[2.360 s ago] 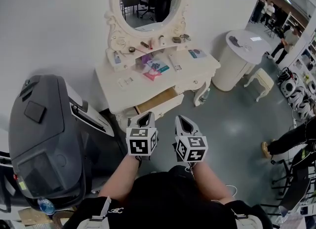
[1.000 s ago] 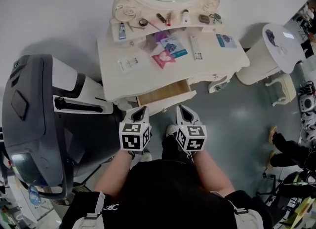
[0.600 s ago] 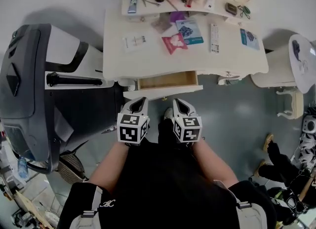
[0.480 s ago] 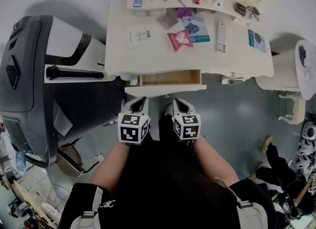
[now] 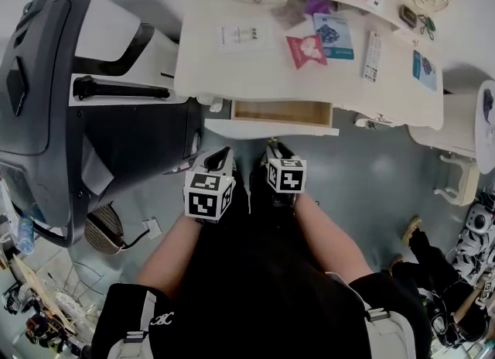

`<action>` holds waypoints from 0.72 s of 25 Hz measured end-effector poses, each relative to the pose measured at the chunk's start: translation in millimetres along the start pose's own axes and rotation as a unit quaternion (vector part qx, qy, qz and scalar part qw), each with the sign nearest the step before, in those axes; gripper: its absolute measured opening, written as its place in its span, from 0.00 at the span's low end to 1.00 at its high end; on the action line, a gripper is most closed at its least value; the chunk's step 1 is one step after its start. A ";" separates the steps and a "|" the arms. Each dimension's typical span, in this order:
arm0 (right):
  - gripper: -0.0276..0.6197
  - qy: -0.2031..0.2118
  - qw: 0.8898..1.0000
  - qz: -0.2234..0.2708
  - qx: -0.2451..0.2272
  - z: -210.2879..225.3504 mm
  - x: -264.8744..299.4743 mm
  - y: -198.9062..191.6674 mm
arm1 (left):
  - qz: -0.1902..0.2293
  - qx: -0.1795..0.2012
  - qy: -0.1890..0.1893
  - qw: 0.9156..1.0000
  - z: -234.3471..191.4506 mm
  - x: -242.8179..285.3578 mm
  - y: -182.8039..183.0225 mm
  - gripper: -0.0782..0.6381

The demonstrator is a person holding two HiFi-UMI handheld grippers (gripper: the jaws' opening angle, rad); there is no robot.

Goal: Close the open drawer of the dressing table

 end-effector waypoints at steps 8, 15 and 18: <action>0.19 -0.019 0.999 -0.021 0.026 -1.6 17.9 5.5 | 0.006 -0.003 0.012 1.000 -10.4 -10.1 2.6 0.12; 0.11 -0.053 0.998 -0.008 0.039 1.1 24.6 19.3 | 0.009 -0.021 0.023 0.999 -27.8 -20.9 -3.3 0.12; 0.10 -0.056 0.998 -0.003 0.040 2.1 28.4 28.2 | 0.010 -0.026 0.026 0.999 -33.0 -23.3 -4.3 0.12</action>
Point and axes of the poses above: the fingertips, and each gripper's own axes: x forward along the fingers, z to its right, y out of its top, the point moved 10 cm from there along -x, backward along the fingers, and after that the axes turned 10 degrees about -z, right-handed, at the moved point
